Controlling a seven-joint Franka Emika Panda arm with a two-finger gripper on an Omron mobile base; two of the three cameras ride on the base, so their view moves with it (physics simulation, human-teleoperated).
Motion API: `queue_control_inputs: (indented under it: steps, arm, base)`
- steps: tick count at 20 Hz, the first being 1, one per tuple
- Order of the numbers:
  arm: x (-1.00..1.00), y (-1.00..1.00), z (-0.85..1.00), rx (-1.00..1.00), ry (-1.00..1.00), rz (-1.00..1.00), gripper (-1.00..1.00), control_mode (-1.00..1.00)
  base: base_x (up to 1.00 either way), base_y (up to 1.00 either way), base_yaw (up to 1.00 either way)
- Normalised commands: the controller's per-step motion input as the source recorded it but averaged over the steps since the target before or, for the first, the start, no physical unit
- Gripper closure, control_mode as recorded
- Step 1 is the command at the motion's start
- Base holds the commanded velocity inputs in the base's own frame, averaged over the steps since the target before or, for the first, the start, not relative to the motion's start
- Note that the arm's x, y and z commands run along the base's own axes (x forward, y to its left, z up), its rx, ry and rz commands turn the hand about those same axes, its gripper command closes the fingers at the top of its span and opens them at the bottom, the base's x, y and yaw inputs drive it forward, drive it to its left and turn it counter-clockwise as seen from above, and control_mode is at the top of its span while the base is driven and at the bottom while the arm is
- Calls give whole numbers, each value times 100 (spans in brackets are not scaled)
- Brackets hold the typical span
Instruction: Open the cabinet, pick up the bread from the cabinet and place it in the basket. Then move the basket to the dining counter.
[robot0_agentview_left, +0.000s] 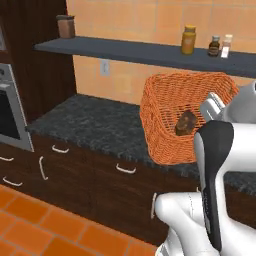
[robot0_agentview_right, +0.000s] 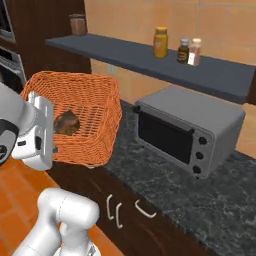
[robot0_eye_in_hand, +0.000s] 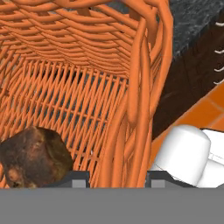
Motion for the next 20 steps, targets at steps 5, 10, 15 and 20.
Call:
queue_control_inputs:
  steps: [5, 10, 15, 20]
  arm:
    - [0, 0, 0, 0, 0, 0, 100, 100]
    - [0, 0, 0, 0, 0, 0, 100, 100]
    - [0, 0, 0, 0, 0, 0, 100, 100]
    - [0, 0, 0, 0, 0, 0, 100, 100]
  base:
    - [0, 0, 100]
    - [0, 0, 100]
    - [0, 0, 100]
    - [1, 0, 100]
